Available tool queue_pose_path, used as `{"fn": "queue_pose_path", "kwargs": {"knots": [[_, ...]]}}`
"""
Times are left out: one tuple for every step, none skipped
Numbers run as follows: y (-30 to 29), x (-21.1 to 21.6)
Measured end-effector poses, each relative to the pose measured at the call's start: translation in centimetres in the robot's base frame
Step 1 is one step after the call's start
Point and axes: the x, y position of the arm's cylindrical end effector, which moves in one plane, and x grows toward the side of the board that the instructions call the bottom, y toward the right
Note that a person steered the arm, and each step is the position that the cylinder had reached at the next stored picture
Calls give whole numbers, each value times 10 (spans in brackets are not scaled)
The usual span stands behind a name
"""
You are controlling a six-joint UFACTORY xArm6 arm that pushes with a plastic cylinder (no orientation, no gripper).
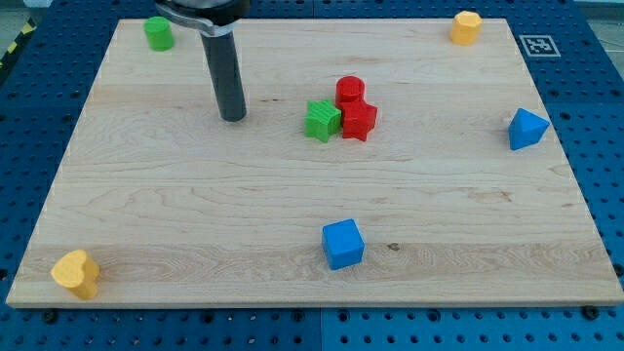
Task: Move green circle towards green star
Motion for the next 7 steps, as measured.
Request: {"fn": "queue_pose_path", "kwargs": {"knots": [[-51,-10],[-95,-49],[-115,-84],[-138,-107],[-181,-134],[-191,-172],[-169,-191]]}}
